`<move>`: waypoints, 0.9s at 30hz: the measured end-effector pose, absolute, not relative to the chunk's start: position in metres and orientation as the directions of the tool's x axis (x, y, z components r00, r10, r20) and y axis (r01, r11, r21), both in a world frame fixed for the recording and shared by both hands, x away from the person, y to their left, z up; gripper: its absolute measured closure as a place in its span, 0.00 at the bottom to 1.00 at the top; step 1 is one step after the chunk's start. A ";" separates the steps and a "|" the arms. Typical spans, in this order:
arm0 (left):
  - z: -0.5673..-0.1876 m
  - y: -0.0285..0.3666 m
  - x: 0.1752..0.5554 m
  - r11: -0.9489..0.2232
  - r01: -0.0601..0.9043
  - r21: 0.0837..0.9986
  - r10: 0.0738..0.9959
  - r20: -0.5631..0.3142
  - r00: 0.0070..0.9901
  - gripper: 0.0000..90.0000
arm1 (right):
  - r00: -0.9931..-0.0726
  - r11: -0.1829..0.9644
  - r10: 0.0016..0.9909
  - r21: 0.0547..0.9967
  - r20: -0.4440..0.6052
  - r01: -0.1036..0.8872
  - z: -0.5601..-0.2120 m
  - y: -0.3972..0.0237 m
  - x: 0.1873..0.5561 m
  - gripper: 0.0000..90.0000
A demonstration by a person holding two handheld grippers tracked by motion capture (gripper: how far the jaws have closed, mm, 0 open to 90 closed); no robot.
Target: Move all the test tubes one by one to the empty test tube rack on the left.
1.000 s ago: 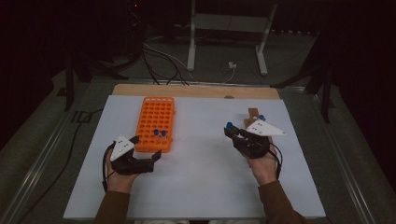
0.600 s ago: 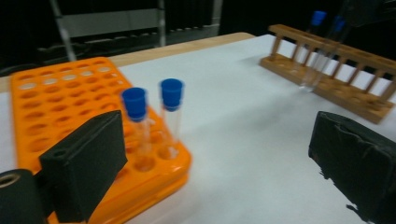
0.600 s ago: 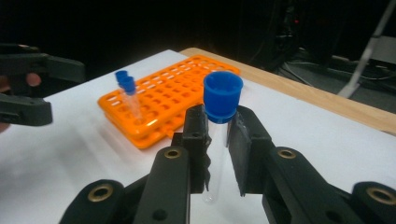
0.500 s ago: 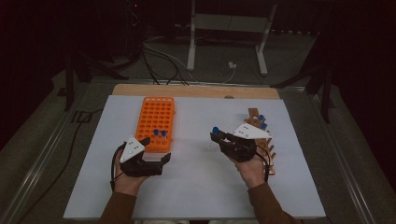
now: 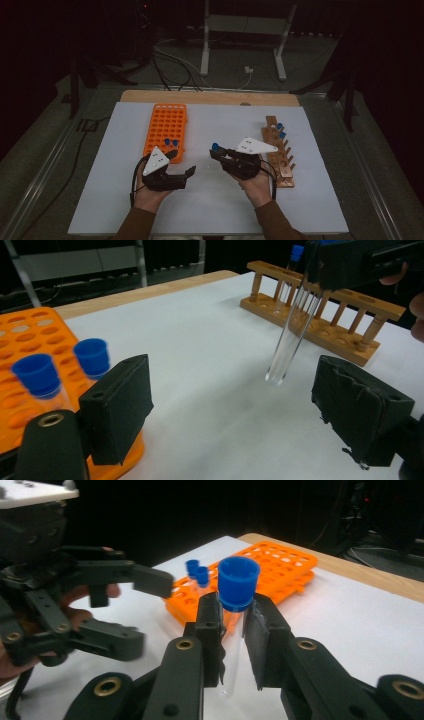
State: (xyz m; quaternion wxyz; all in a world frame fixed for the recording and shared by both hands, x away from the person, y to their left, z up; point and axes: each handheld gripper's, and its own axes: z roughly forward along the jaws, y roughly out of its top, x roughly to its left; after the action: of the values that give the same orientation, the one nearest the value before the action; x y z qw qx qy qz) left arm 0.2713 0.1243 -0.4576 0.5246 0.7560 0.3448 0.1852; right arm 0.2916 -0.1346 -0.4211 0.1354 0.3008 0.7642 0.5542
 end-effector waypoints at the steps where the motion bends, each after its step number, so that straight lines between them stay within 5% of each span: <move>1: -0.458 0.123 0.271 -0.213 0.324 0.922 0.712 -0.081 0.698 0.21 | -0.787 0.210 0.605 0.929 0.123 0.306 -0.421 -0.132 0.291 0.86; 12: -0.458 0.115 0.268 -0.227 0.286 0.931 0.672 -0.063 0.738 0.39 | -0.820 0.229 0.557 0.926 0.129 0.301 -0.425 -0.107 0.282 0.86; 18: -0.458 0.113 0.265 -0.259 0.256 0.931 0.640 -0.033 0.768 0.71 | -0.829 0.238 0.544 0.924 0.127 0.298 -0.425 -0.100 0.280 0.86; 27: -0.458 0.112 0.263 -0.276 0.236 0.932 0.633 -0.009 0.774 0.83 | -0.833 0.244 0.539 0.923 0.128 0.299 -0.426 -0.097 0.279 0.86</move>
State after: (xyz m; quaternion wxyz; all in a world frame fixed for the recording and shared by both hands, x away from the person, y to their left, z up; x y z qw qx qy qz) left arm 0.2629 0.1123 -0.4576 0.5325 0.7768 0.2799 0.1863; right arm 0.2790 -0.0973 -0.4261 0.1082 0.2681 0.7811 0.5535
